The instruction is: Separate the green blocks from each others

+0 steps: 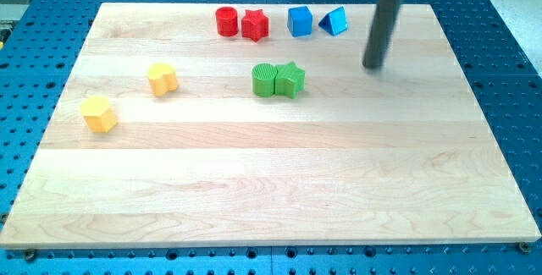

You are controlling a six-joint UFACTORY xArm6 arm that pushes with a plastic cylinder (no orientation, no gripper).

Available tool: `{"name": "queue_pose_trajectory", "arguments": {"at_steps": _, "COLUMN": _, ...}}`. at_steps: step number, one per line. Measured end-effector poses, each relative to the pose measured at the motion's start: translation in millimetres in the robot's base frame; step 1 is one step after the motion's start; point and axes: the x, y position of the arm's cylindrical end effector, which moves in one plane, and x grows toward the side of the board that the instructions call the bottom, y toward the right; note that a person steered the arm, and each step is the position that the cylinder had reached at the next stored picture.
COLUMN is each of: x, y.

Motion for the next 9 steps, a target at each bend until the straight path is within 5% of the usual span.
{"name": "queue_pose_trajectory", "arguments": {"at_steps": 1, "x": 40, "y": -55}}
{"name": "queue_pose_trajectory", "arguments": {"at_steps": 5, "x": -19, "y": -144}}
{"name": "queue_pose_trajectory", "arguments": {"at_steps": 7, "x": 37, "y": -194}}
{"name": "queue_pose_trajectory", "arguments": {"at_steps": 9, "x": -48, "y": -194}}
